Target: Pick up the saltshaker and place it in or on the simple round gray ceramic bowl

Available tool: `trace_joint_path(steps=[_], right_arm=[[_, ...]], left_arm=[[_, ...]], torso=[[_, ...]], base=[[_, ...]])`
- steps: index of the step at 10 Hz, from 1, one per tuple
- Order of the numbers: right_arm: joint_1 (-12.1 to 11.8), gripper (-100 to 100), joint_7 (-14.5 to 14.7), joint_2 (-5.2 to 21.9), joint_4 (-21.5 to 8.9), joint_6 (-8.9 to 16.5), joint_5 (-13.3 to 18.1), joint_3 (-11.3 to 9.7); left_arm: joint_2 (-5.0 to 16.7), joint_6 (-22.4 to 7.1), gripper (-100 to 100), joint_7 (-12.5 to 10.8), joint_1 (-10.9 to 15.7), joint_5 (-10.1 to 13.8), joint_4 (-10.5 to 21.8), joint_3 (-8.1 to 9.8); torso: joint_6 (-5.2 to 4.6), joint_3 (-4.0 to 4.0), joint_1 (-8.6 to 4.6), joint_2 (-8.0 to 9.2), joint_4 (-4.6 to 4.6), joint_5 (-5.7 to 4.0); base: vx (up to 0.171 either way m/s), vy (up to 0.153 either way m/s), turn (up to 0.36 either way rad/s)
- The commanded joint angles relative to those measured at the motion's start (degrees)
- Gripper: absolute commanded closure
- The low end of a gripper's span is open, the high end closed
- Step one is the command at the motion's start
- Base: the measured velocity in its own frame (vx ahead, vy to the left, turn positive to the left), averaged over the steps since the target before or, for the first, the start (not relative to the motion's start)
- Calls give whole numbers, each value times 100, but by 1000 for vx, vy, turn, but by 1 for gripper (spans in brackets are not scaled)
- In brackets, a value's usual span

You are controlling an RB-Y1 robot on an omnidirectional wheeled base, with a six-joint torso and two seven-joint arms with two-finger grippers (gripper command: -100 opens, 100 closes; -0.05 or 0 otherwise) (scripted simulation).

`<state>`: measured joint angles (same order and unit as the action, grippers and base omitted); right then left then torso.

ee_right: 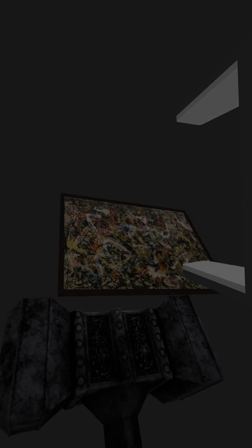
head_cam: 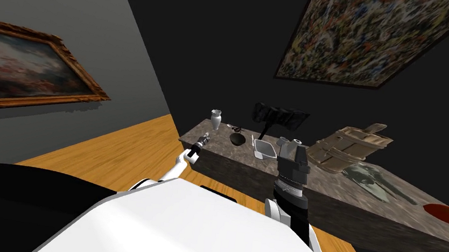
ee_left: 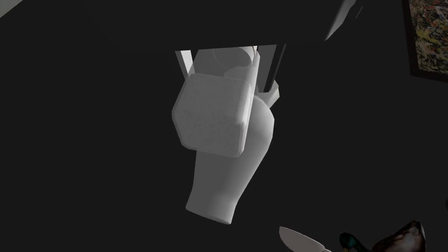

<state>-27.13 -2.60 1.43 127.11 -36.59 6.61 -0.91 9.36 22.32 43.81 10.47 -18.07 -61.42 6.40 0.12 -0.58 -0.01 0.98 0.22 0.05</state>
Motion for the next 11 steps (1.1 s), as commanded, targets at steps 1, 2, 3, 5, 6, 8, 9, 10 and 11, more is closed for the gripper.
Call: trace_joint_path(steps=[1,2,3,5,6,8,9,10,11], right_arm=[[0,0,0,0,0,0,0,0],[0,0,0,0,0,0,0,0],[1,0,0,0,0,0,0,0],[0,0,0,0,0,0,0,0],[0,0,0,-1,0,0,0,-1],[0,0,0,-2,0,0,0,-2],[-1,0,0,-2,0,0,0,-2],[-2,0,0,-2,0,-1,0,-2],[-3,0,0,-2,1,-1,0,-2]], left_arm=[[-122,-67,100,47,123,52,-99,-52],[-162,-110,100,62,164,72,-163,-78],[-231,-192,100,96,245,114,-289,-129],[-314,-354,100,156,395,191,-500,-208],[-319,-498,100,172,496,226,-582,-233],[-276,-677,100,156,595,229,-593,-225],[-217,-816,100,133,663,209,-571,-204],[-180,-891,100,120,698,192,-555,-191],[-137,-969,100,107,734,170,-538,-175]], torso=[[0,0,0,0,0,0],[0,-4,-3,8,1,1],[-1,-9,-5,15,4,0],[-2,-13,-8,20,7,-1],[-7,-12,-29,16,8,-5],[-20,13,-74,-30,0,-15],[-21,32,-79,-62,-7,-16],[-25,52,-92,-96,-15,-19],[-23,65,-95,-116,-21,-21]], base=[[-229,-13,152],[-238,-18,95],[-244,-1,99],[-229,-48,116],[-172,-130,15],[-60,-164,-62],[47,-198,-141],[83,-203,-96],[89,-197,-96]])
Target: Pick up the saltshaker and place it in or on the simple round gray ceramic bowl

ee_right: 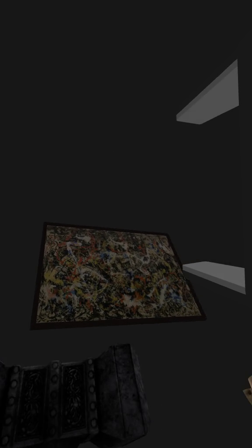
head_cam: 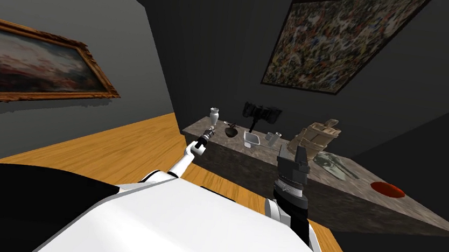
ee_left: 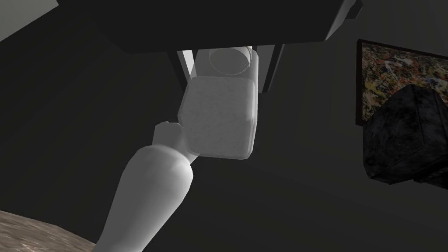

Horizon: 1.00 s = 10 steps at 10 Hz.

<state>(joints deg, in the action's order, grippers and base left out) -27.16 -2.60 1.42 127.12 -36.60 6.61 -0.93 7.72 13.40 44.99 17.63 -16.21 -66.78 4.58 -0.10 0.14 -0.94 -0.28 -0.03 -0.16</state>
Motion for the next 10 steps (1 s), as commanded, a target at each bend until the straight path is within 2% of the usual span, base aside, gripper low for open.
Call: trace_joint_path(steps=[1,9,10], right_arm=[[0,0,0,0,0,0,0,0],[0,0,0,0,0,0,0,0],[0,0,0,0,0,0,0,0]], left_arm=[[73,-158,100,-24,56,-42,17,26],[593,-900,100,-115,395,-399,167,219],[546,-828,100,-106,373,-368,159,207]], torso=[[0,0,0,0,0,0],[3,15,0,-20,-10,-7],[8,12,-6,-13,-10,-10]], base=[[72,-172,-88],[109,-186,-127],[46,-86,-10]])
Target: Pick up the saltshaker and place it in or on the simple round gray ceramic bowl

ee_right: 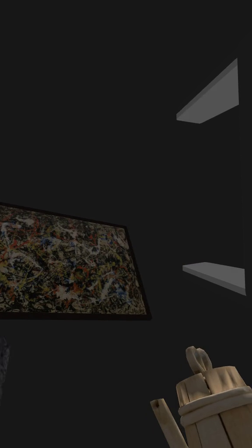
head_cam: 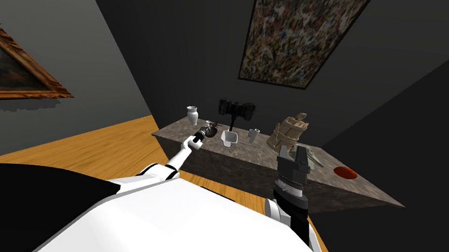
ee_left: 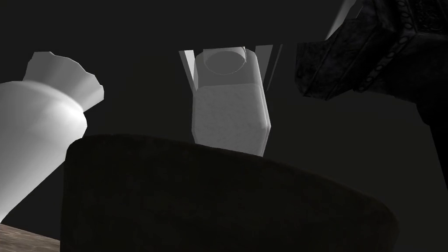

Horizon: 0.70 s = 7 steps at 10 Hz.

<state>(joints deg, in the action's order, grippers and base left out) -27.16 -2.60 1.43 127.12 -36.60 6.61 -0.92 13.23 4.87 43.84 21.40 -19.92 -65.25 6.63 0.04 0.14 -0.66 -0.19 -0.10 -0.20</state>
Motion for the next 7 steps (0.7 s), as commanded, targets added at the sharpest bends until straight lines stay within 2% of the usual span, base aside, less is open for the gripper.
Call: trace_joint_path(steps=[1,5,6,7], right_arm=[[0,0,0,0,0,0,0,0],[1,0,0,1,-1,0,0,1],[1,0,0,1,-1,0,0,1],[1,0,0,1,-1,0,0,1]], left_arm=[[0,0,-100,0,0,0,0,0],[-3,2,-100,0,2,0,0,-2],[-6,3,0,0,3,0,0,-5],[28,-185,-100,-17,132,23,-35,-32]], torso=[[0,0,0,0,0,0],[3,-18,43,29,7,11],[7,-19,45,31,8,10],[8,-20,48,32,9,11]], base=[[11,-18,0],[1,-2,0],[0,0,0],[-27,17,-44]])
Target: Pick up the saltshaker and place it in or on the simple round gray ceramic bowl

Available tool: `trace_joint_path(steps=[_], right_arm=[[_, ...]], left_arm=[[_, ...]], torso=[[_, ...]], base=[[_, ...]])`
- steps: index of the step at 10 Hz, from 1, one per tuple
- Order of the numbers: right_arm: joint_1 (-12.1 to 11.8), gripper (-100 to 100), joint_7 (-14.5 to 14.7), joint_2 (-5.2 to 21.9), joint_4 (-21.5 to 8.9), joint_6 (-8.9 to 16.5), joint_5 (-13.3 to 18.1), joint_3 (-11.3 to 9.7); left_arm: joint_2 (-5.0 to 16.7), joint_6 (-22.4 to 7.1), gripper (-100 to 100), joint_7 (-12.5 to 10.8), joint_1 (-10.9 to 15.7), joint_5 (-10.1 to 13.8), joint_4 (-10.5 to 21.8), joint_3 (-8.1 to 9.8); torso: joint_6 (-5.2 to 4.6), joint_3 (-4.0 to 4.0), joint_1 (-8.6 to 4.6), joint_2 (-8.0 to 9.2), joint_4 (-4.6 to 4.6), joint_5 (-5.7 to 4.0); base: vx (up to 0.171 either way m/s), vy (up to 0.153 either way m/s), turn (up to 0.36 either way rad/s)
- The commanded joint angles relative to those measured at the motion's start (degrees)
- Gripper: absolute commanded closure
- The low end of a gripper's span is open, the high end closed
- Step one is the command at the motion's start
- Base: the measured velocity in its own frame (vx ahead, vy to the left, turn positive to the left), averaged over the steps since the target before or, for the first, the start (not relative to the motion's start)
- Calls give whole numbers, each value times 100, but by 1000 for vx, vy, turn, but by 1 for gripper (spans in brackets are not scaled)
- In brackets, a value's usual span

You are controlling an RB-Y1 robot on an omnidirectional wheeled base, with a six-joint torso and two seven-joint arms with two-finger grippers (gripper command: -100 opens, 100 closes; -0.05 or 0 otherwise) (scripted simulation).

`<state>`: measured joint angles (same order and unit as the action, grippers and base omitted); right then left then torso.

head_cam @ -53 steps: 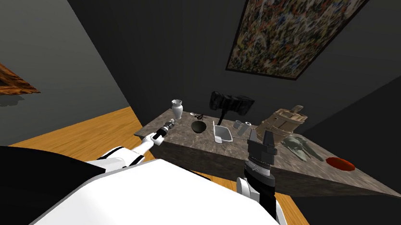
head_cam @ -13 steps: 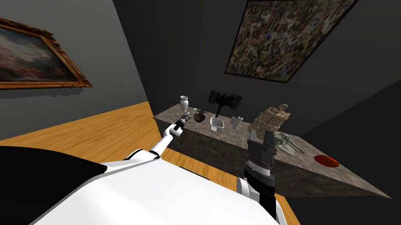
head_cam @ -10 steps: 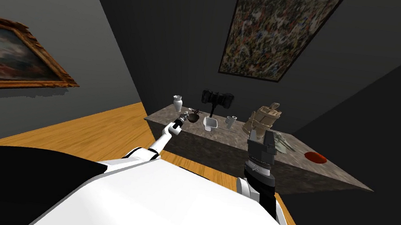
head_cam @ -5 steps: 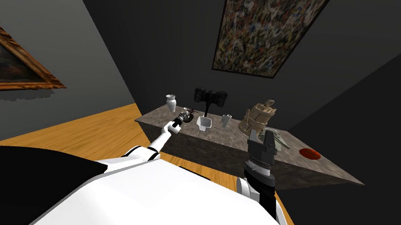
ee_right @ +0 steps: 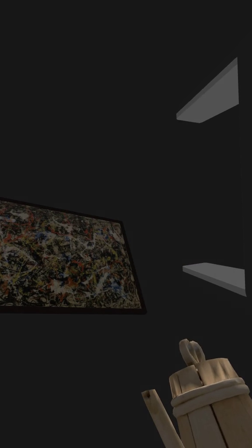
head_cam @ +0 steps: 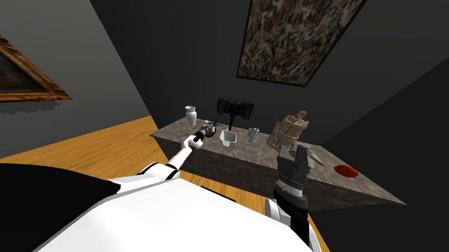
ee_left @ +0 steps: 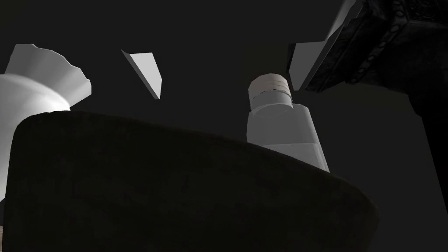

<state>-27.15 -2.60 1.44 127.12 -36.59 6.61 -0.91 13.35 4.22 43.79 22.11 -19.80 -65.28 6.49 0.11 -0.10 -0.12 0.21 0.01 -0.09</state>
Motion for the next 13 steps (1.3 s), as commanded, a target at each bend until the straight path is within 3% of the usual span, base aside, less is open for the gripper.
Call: trace_joint_path(steps=[1,5,7,8,13], right_arm=[[0,0,0,0,0,0,0,0],[0,0,0,0,0,0,0,0],[0,0,0,0,0,0,0,0],[0,0,0,0,0,0,0,0],[-1,0,0,0,0,0,0,0]], left_arm=[[34,-214,-100,-21,126,23,-49,-32],[140,-778,-100,-75,512,91,-154,-111],[149,-806,-100,-80,533,98,-170,-123],[149,-833,0,-81,541,98,-175,-124],[149,-831,0,-81,539,98,-174,-124]], torso=[[0,0,0,0,0,0],[1,-10,9,17,4,3],[1,-9,6,14,3,2],[3,-3,1,5,1,1],[2,4,-4,-7,-2,0]], base=[[-49,36,-42],[-61,39,-51],[-35,21,-29],[0,0,0],[0,0,0]])
